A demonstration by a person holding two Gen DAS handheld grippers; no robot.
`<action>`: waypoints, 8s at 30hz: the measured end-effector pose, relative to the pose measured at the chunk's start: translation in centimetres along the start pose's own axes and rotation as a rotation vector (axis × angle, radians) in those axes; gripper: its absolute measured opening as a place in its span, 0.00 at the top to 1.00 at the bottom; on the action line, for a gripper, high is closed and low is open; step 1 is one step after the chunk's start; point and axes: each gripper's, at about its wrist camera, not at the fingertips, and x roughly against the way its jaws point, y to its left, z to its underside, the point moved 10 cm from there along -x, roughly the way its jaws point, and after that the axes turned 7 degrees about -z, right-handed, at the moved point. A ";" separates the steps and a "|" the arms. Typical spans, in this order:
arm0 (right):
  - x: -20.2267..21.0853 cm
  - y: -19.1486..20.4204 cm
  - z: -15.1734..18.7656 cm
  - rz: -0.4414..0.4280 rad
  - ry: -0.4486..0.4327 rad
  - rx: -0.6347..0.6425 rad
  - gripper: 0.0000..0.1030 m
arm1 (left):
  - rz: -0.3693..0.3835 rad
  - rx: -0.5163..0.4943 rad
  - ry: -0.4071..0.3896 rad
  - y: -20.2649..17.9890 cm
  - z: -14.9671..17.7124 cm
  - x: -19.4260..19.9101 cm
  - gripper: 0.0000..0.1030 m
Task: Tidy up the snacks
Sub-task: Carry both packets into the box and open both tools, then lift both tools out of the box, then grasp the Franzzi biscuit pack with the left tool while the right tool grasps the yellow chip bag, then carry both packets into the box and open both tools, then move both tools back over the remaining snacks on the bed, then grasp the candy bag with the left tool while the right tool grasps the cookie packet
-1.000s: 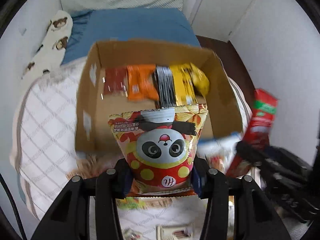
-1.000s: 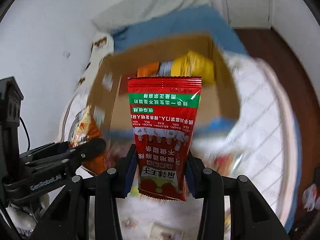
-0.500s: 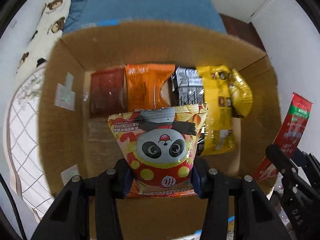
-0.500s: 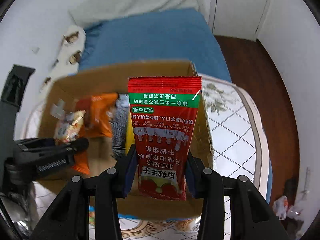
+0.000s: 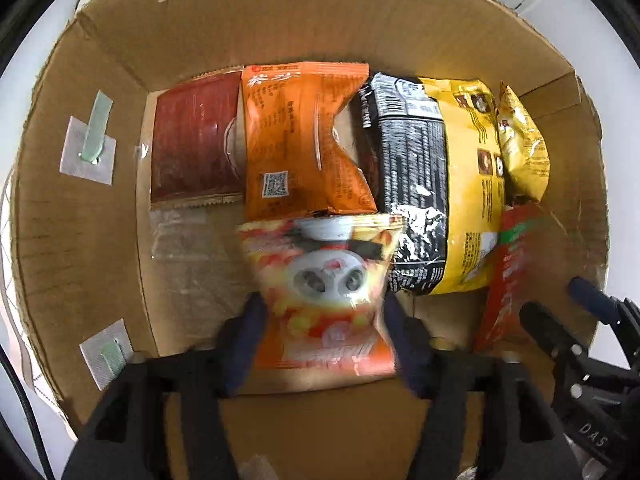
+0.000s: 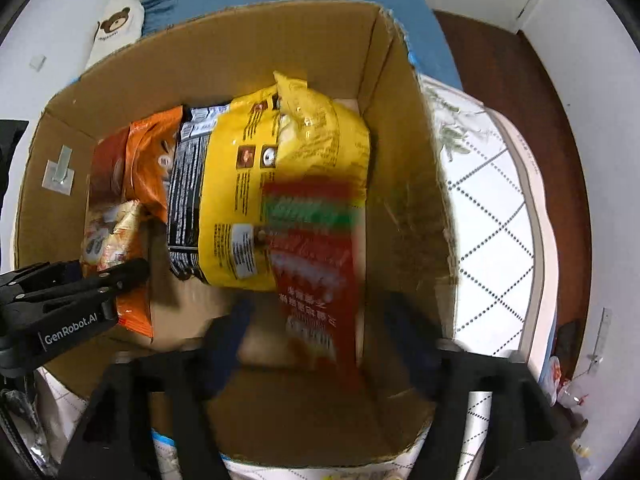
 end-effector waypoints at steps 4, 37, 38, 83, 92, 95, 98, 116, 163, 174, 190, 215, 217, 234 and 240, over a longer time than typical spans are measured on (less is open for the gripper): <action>0.2 0.4 0.1 -0.006 0.001 -0.007 0.10 | -0.011 0.012 -0.033 0.7 -0.6 0.6 0.21; 11.3 4.1 5.4 -0.053 -0.312 0.049 0.10 | -0.074 0.024 -0.481 3.2 6.6 14.6 0.21; 11.7 4.3 5.7 -0.055 -0.320 0.052 0.10 | -0.074 0.022 -0.492 3.2 7.0 15.0 0.21; -4.4 -9.9 31.8 -0.142 -0.066 -0.492 0.26 | -0.164 -0.352 0.005 -5.4 27.8 -9.5 0.40; -8.8 -4.1 28.8 -0.101 0.040 -0.180 0.41 | 0.073 0.101 0.128 0.4 24.8 -10.5 0.39; -10.1 -0.3 28.9 -0.127 0.131 -0.009 0.41 | 0.077 0.057 0.159 -0.3 25.5 -11.2 0.36; -10.3 0.7 29.0 -0.122 0.149 0.019 0.26 | 0.067 0.032 0.190 -1.1 26.3 -11.7 0.35; -8.6 2.1 28.6 -0.059 0.036 0.052 0.44 | -0.078 -0.141 0.038 -6.9 26.4 -10.7 0.40; 2.3 8.3 -0.1 -0.217 -0.073 0.130 0.57 | -0.035 0.001 -0.047 6.7 -3.7 3.1 0.45; -2.4 7.2 0.8 -0.171 0.054 0.115 0.03 | -0.025 0.003 -0.006 5.9 -3.1 -0.5 0.25; 2.5 4.4 0.9 -0.112 -0.112 0.047 0.03 | -0.058 0.040 -0.240 5.2 1.2 5.6 0.24; 13.9 6.8 8.2 -0.143 -0.376 0.090 0.03 | -0.033 0.079 -0.516 5.2 10.6 16.3 0.24; 12.9 6.4 10.1 -0.150 -0.353 0.083 0.03 | -0.041 0.087 -0.486 5.3 12.4 15.0 0.24; -10.6 -0.6 24.9 -0.091 0.085 -0.138 0.00 | -0.066 0.242 0.004 8.6 24.0 -7.0 0.24; -13.0 -0.6 24.6 -0.051 0.130 -0.153 0.00 | -0.062 0.246 0.023 8.3 22.9 -7.7 0.24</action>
